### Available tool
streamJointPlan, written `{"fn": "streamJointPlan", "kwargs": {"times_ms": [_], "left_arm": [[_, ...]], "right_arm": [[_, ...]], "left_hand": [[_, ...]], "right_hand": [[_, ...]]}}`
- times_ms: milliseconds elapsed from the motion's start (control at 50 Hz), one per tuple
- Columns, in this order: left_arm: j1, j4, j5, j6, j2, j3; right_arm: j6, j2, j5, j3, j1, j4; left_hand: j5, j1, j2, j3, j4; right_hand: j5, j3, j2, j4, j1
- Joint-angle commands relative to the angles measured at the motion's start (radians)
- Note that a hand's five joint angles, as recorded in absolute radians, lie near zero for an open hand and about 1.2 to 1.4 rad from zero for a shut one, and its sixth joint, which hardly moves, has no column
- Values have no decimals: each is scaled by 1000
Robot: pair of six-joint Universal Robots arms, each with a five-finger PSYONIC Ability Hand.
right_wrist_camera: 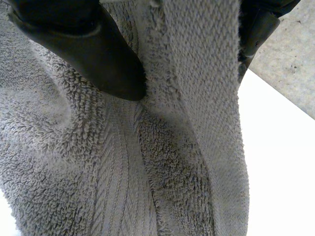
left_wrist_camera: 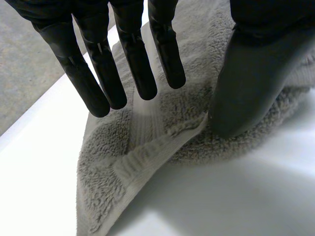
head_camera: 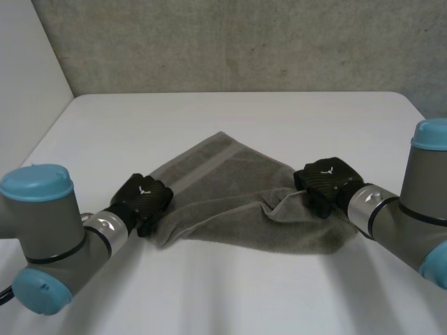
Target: Fold the towel.
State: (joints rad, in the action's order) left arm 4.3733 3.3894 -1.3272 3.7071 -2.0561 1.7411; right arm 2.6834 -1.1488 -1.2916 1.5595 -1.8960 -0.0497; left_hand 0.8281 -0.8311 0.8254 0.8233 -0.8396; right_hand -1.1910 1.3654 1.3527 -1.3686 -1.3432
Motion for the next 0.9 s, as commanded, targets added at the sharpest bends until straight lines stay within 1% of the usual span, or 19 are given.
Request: {"fn": "streamJointPlan", "kwargs": {"times_ms": [20,120,380,480,580,640,660,680,700,740,760,780,800,820,860,880,900], "left_arm": [[9,-76,43,-3,54,3],[11,-110,59,-1,67,14],[22,-99,59,2,47,11],[29,-90,56,30,13,-8],[40,-81,51,103,-33,-34],[40,-73,51,114,-41,-38],[44,-64,49,119,-47,-43],[48,-55,46,120,-52,-49],[48,-55,46,120,-52,-49],[51,-32,37,117,-55,-73],[51,-32,37,117,-55,-74],[51,-22,20,105,-49,-89],[54,-16,-4,94,-39,-100],[54,-16,-4,94,-39,-100],[51,7,-61,41,-29,-123],[51,7,-61,40,-29,-123],[52,16,-78,-2,-4,-132]], "right_arm": [[0,3,0,1,0,-1],[0,3,0,1,0,1],[0,3,2,8,-3,1],[0,4,2,8,-3,1],[0,4,2,8,-3,1],[0,4,2,8,-2,1],[0,6,2,8,0,1],[0,8,2,7,0,1],[0,8,2,7,0,1],[0,8,2,2,2,1],[0,8,2,2,2,1],[0,8,0,1,3,1],[0,6,0,-2,3,1],[0,6,0,-3,3,1],[1,5,0,-7,2,1],[1,4,0,-7,2,1],[1,3,0,-7,2,2]], "left_hand": [[-296,124,-119,-117,133],[-349,177,-171,-169,186],[-384,212,-207,-205,221],[-372,201,-195,-193,209],[-358,186,-180,-178,194],[-331,160,-154,-152,168],[-285,113,-107,-105,122],[-188,17,-11,-9,25],[-187,16,-10,-8,24],[149,-320,326,328,-312],[150,-322,328,330,-313],[313,-485,490,492,-476],[393,-564,570,572,-556],[394,-565,571,573,-557],[394,-565,571,573,-557],[394,-565,571,573,-557],[394,-565,571,573,-557]], "right_hand": [[-31,31,44,-28,-53],[-31,31,44,-28,-53],[-31,31,44,-28,-53],[-31,31,44,-28,-53],[-31,31,44,-28,-53],[-31,31,44,-28,-53],[-31,31,44,-28,-53],[-31,31,44,-28,-53],[-31,31,44,-28,-53],[-31,31,44,-28,-53],[-31,31,44,-28,-53],[-31,31,44,-28,-53],[-31,31,44,-28,-53],[-31,31,44,-28,-53],[-31,31,44,-28,-53],[-31,31,44,-28,-53],[-31,31,44,-28,-53]]}}
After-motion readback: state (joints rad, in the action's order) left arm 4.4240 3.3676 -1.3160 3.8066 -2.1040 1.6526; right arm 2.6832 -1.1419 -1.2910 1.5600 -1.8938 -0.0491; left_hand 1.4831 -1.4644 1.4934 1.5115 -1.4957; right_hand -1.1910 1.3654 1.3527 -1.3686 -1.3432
